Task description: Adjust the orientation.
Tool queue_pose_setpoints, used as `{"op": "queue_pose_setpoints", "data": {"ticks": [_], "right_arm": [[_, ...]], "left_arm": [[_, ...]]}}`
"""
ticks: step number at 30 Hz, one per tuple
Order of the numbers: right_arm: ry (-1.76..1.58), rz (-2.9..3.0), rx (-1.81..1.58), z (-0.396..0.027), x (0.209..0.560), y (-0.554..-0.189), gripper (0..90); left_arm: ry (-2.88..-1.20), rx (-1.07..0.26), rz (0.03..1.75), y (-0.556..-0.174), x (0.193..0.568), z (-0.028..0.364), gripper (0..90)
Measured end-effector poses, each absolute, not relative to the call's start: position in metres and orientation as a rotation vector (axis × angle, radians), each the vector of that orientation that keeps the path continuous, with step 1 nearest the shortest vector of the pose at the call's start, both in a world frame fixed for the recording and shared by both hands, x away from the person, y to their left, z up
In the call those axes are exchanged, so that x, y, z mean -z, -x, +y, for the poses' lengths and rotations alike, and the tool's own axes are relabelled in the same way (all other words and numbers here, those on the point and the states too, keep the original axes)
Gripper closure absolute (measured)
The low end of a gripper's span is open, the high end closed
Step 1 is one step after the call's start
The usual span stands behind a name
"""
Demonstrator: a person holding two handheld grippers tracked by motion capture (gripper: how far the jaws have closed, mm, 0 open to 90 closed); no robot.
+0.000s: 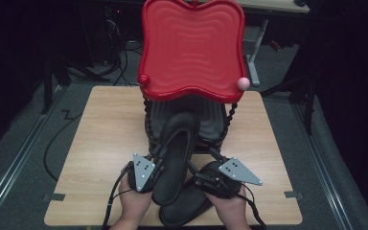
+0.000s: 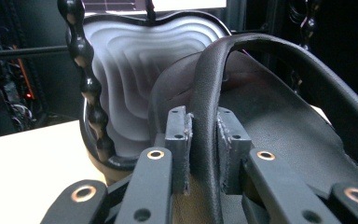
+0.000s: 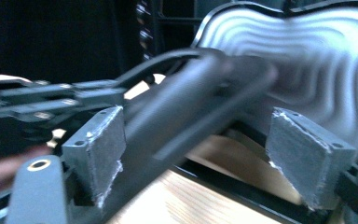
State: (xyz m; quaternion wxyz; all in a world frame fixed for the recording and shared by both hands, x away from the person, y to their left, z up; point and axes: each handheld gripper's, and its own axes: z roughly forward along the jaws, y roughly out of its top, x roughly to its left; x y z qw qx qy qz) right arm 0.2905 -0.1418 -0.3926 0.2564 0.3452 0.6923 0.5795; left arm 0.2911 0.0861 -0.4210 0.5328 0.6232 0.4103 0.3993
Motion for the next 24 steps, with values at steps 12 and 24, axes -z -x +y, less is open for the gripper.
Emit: {"op": "queue_pose_setpoints", "data": {"ticks": [12, 24], "right_arm": [[-0.857, 1.837, -1.468, -0.112, 0.399, -0.314, 61.3], [-0.965, 1.757, -1.392, -0.111, 0.404, -0.359, 82.8]], "left_arm": [[-1.397, -0.994, 0.997, -0.317, 0.407, 0.073, 76.4], [-1.409, -0.998, 0.996, -0.355, 0.412, 0.063, 71.7]]}}
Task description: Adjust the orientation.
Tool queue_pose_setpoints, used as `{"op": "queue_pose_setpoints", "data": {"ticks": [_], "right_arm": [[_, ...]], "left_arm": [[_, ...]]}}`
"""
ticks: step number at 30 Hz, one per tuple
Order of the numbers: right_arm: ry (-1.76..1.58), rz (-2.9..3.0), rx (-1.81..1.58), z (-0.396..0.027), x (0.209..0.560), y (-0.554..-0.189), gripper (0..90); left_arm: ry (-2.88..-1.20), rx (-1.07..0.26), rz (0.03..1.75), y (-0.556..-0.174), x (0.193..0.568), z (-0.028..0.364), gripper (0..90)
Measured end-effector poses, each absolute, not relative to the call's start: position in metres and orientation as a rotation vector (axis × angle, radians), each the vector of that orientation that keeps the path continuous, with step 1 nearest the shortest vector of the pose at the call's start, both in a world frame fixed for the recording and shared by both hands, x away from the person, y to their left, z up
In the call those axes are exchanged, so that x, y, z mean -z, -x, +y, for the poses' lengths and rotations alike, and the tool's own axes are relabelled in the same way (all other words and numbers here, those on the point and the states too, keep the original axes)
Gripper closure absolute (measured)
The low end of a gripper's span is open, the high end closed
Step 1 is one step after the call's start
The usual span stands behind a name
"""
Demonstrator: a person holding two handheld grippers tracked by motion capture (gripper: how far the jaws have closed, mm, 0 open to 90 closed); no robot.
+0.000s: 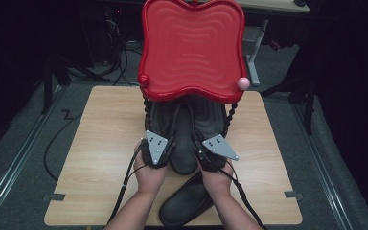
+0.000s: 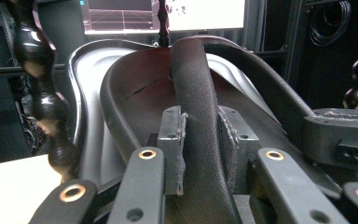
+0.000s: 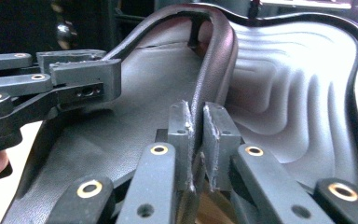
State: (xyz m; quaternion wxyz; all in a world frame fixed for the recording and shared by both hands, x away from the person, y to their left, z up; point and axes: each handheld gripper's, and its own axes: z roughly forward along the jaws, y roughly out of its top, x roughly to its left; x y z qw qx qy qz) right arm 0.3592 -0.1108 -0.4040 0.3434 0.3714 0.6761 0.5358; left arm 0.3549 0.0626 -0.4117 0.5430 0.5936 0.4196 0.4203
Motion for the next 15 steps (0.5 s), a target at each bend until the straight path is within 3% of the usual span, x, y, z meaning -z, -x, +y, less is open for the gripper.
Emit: {"op": "queue_pose_setpoints", "data": {"ticks": [7, 15], "right_arm": [[-1.042, 1.734, -1.329, -0.106, 0.405, -0.367, 84.9], [-1.042, 1.716, -1.303, -0.105, 0.408, -0.366, 84.7]], "left_arm": [[-1.437, -0.976, 0.994, -0.356, 0.416, 0.061, 59.1], [-1.441, -0.984, 0.947, -0.328, 0.425, 0.058, 47.7]]}}
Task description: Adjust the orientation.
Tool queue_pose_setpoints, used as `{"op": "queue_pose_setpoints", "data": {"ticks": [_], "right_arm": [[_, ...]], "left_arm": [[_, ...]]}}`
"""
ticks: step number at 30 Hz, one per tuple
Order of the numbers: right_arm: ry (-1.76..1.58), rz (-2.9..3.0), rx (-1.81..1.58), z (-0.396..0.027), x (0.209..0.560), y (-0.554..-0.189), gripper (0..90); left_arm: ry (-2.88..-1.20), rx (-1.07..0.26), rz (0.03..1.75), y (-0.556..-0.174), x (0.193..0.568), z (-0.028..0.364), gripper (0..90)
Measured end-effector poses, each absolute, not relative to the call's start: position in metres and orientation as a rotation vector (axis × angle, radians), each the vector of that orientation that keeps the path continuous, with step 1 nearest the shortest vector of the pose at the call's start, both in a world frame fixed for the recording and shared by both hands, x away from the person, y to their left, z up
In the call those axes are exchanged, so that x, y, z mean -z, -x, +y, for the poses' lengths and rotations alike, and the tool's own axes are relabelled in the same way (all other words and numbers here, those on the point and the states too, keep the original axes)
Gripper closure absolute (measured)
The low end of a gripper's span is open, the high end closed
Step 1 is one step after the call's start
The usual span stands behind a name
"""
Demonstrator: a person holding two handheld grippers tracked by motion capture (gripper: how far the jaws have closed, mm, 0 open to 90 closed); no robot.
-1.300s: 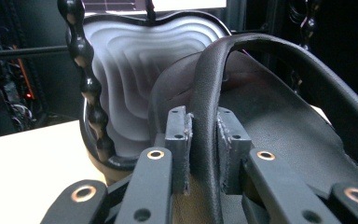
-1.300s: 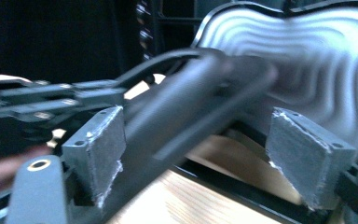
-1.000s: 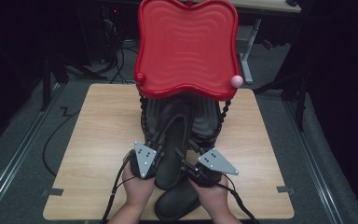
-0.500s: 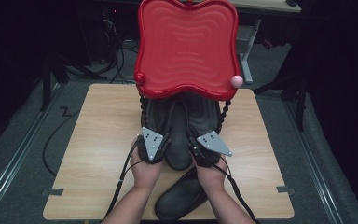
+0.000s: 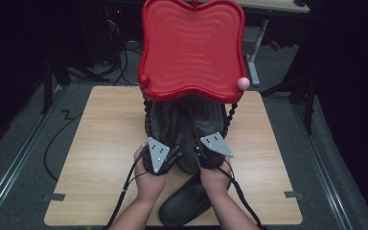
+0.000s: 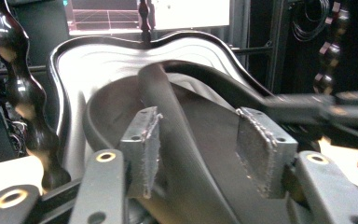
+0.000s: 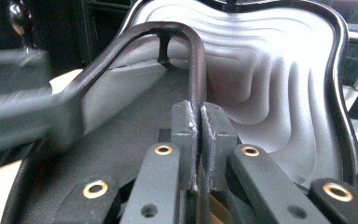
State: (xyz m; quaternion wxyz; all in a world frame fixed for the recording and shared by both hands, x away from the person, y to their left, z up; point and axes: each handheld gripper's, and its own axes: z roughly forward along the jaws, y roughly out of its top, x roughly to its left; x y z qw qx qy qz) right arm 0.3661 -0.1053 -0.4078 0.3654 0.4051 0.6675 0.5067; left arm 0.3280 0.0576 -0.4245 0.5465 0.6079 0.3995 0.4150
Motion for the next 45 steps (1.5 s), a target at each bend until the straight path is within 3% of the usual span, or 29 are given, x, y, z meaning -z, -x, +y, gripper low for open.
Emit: {"op": "queue_pose_setpoints", "data": {"ticks": [4, 7, 13, 19, 23, 25, 28, 31, 32, 37, 45], "right_arm": [[-1.044, 1.694, -1.315, -0.106, 0.409, -0.366, 84.6], [-1.025, 1.698, -1.334, -0.103, 0.41, -0.364, 84.0], [-0.994, 1.687, -1.362, -0.095, 0.407, -0.371, 82.1], [-1.008, 1.697, -1.365, -0.089, 0.399, -0.395, 79.7], [-0.951, 1.717, -1.342, -0.094, 0.401, -0.395, 62.1], [-0.915, 1.717, -1.339, -0.101, 0.403, -0.379, 58.6], [-0.886, 1.753, -1.361, -0.109, 0.409, -0.355, 64.1], [-0.888, 1.857, -1.38, -0.117, 0.421, -0.327, 87.3], [-0.88, 1.895, -1.379, -0.118, 0.424, -0.321, 90.0], [-0.864, 2.02, -1.364, -0.108, 0.438, -0.303, 90.0], [-0.837, 2.183, -1.247, -0.082, 0.452, -0.308, 90.0]], "left_arm": [[-1.448, -0.931, 1.031, -0.328, 0.439, 0.062, 47.8], [-1.455, -0.942, 1.033, -0.331, 0.443, 0.064, 62.9], [-1.448, -1.033, 1.023, -0.349, 0.428, 0.074, 74.6], [-1.451, -1.092, 1.042, -0.369, 0.425, 0.073, 74.3], [-1.446, -1.097, 1.058, -0.371, 0.429, 0.072, 75.2], [-1.447, -1.105, 1.064, -0.37, 0.428, 0.071, 75.4], [-1.439, -1.107, 1.073, -0.37, 0.429, 0.071, 75.7], [-1.43, -1.104, 1.083, -0.37, 0.429, 0.072, 75.9], [-1.428, -1.105, 1.084, -0.37, 0.429, 0.072, 75.9], [-1.418, -1.101, 1.096, -0.371, 0.428, 0.071, 76.0], [-1.408, -1.093, 1.102, -0.371, 0.428, 0.071, 76.0]]}}
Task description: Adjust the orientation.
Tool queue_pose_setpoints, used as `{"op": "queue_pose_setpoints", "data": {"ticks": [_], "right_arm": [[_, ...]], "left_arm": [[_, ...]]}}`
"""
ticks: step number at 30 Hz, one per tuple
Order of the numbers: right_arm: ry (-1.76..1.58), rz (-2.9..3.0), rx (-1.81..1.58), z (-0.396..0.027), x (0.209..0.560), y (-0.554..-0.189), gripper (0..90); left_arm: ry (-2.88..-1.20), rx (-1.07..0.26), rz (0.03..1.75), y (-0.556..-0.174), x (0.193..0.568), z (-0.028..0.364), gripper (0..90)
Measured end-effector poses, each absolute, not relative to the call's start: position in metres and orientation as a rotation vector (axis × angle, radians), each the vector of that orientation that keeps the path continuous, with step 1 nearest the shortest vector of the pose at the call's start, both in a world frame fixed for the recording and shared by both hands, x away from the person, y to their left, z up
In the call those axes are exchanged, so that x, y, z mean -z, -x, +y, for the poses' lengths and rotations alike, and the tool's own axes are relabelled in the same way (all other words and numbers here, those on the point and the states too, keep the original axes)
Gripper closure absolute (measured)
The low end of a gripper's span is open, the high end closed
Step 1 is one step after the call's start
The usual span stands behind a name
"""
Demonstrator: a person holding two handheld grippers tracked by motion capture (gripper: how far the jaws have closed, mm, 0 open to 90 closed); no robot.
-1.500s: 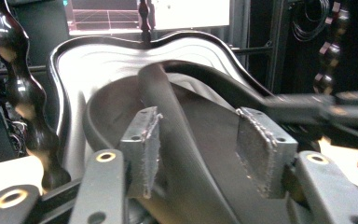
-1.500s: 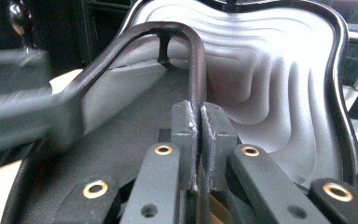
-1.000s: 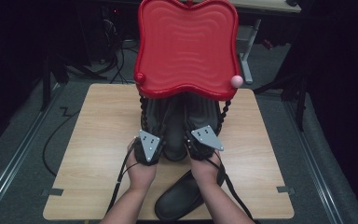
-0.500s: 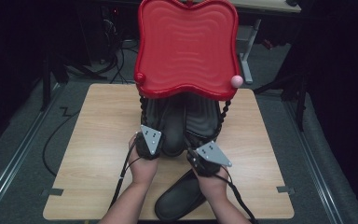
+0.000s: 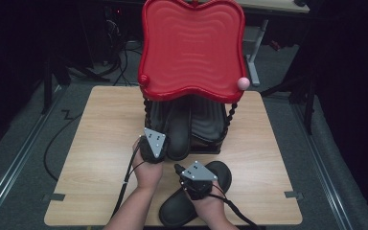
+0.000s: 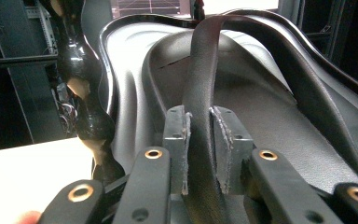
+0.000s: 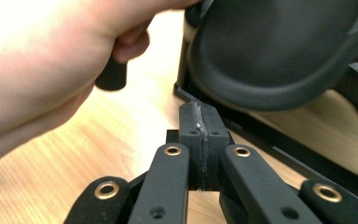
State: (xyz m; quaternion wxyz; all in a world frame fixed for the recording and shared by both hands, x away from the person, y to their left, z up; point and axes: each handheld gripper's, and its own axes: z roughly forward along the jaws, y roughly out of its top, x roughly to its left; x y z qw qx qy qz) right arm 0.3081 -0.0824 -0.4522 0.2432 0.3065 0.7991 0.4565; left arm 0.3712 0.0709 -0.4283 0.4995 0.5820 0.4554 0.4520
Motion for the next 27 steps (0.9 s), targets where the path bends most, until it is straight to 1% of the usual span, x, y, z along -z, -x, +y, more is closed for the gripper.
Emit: {"op": "queue_pose_setpoints", "data": {"ticks": [8, 10, 13, 17, 19, 24, 27], "right_arm": [[-0.824, 2.168, -1.166, -0.078, 0.448, -0.327, 90.0], [-0.836, 2.154, -1.17, -0.078, 0.446, -0.332, 90.0], [-0.86, 2.137, -1.186, -0.079, 0.445, -0.34, 90.0], [-0.867, 2.103, -1.2, -0.076, 0.442, -0.348, 90.0], [-0.873, 2.084, -1.218, -0.075, 0.442, -0.352, 90.0], [-0.906, 2.067, -1.243, -0.071, 0.44, -0.364, 90.0], [-0.907, 2.058, -1.249, -0.07, 0.438, -0.368, 90.0]], "left_arm": [[-1.391, -1.07, 1.108, -0.376, 0.424, 0.08, 74.3], [-1.391, -1.051, 1.085, -0.376, 0.422, 0.083, 68.0], [-1.402, -1.093, 1.049, -0.372, 0.421, 0.083, 58.9], [-1.401, -1.073, 1.016, -0.36, 0.424, 0.086, 57.2], [-1.399, -1.061, 1.003, -0.354, 0.427, 0.087, 58.1], [-1.409, -1.052, 0.963, -0.335, 0.434, 0.089, 68.5], [-1.395, -1.057, 0.972, -0.325, 0.446, 0.089, 75.1]]}}
